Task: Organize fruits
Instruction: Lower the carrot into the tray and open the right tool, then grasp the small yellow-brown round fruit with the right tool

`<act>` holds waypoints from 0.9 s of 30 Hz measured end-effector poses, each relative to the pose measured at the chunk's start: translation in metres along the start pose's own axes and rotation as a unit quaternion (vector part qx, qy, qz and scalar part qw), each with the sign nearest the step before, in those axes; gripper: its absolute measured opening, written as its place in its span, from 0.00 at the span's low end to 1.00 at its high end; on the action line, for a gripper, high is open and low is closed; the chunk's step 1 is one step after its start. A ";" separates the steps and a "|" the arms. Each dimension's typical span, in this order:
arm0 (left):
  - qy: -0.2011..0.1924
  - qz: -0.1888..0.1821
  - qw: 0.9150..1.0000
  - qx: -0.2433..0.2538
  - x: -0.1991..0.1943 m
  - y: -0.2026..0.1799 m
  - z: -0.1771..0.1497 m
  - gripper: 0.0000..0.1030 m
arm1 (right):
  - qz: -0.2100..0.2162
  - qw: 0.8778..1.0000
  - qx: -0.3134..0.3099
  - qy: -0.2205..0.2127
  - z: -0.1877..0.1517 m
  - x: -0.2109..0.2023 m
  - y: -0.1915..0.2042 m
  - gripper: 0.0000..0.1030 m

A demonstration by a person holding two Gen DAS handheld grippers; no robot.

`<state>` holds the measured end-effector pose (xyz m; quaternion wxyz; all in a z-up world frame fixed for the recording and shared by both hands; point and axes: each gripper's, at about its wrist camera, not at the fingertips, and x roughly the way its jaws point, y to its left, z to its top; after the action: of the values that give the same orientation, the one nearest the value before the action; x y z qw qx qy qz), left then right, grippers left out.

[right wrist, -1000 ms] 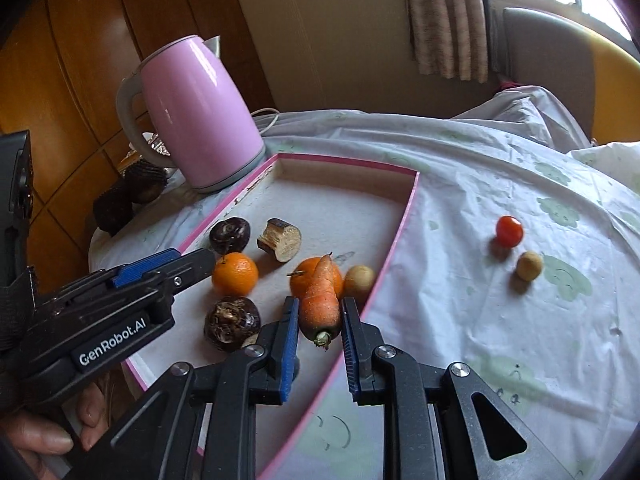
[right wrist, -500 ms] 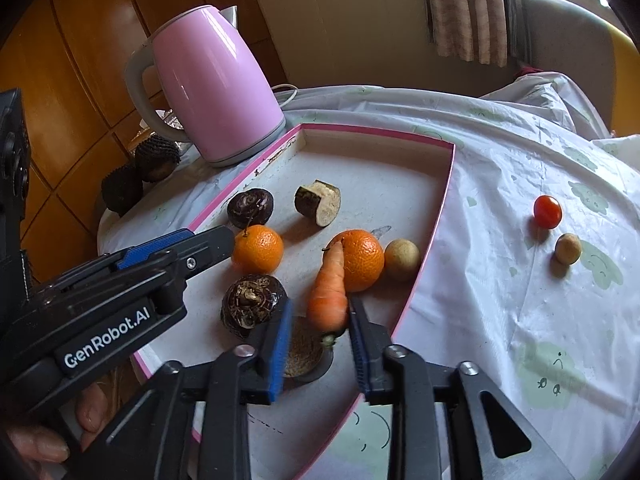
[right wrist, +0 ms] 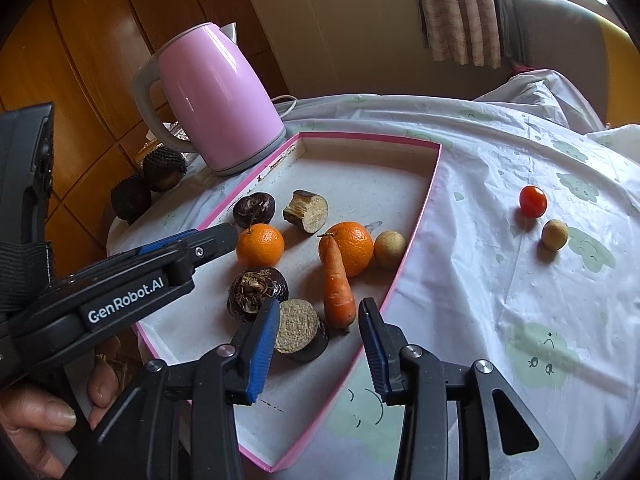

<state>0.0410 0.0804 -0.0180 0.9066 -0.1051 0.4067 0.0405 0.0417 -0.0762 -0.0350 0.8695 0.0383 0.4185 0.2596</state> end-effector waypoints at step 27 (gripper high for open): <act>0.012 -0.033 0.995 0.089 0.003 -0.062 -0.009 0.36 | -0.106 0.989 0.092 -0.035 -0.002 -0.028 -0.098 0.41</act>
<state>0.0461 0.0175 -0.0163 0.9081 -0.0377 0.4161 -0.0276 0.0672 -0.1740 -0.0443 0.8989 0.0826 0.4118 0.1244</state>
